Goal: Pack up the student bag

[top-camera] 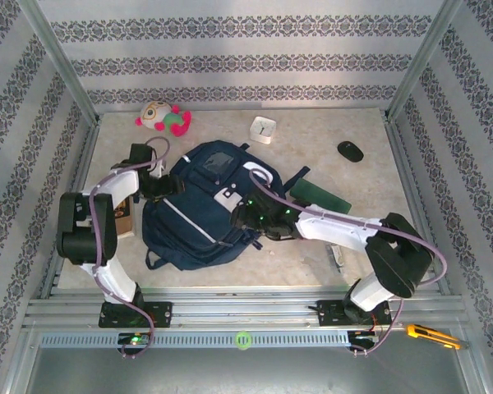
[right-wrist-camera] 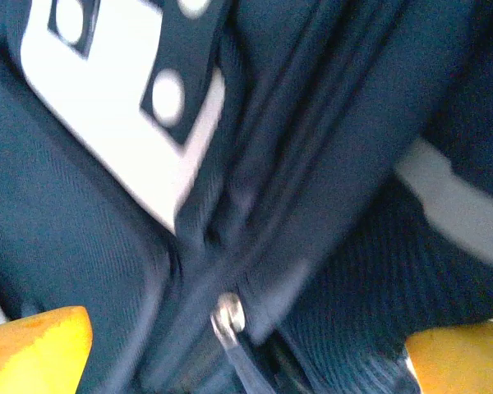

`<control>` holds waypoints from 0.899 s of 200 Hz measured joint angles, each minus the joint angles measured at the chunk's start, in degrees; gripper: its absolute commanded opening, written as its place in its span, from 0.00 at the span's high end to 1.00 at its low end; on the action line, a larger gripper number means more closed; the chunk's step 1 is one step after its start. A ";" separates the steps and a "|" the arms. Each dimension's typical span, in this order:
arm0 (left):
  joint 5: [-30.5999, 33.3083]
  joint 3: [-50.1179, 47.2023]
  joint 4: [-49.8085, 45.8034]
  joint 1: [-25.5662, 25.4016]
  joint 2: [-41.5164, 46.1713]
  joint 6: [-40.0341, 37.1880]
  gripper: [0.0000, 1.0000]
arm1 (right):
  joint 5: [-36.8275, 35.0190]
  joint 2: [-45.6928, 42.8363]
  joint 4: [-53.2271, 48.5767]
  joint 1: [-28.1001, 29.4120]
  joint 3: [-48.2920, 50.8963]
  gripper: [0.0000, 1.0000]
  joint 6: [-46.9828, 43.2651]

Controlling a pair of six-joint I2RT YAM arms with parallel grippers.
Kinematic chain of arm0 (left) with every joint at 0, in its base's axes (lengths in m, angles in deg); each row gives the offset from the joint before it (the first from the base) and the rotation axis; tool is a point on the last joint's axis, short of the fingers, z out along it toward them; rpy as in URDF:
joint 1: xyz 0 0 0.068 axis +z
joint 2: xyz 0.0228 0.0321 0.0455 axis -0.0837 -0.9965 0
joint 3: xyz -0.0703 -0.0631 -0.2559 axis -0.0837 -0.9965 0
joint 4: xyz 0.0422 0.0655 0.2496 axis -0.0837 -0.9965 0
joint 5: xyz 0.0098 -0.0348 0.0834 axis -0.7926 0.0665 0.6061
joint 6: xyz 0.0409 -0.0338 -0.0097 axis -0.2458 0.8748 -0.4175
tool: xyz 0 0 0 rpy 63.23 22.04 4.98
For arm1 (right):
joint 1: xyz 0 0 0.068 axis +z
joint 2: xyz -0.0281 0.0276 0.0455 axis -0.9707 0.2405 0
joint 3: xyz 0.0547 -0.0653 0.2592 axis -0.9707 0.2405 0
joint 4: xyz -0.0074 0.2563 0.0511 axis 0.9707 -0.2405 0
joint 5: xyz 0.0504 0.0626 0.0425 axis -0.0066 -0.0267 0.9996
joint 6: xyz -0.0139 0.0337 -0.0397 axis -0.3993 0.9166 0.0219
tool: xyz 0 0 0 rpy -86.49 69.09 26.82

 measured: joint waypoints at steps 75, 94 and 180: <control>3.50 -16.02 7.82 -13.73 15.78 10.64 0.29 | 3.23 12.83 5.14 -15.23 -9.38 0.06 -9.38; 5.49 -17.73 7.06 -15.72 20.52 11.47 0.22 | 3.93 14.34 5.57 -17.55 -12.35 0.04 -12.24; -1.25 -13.03 5.53 -20.09 42.49 -24.85 0.25 | 2.27 -14.78 0.87 -17.90 -5.01 0.02 -25.66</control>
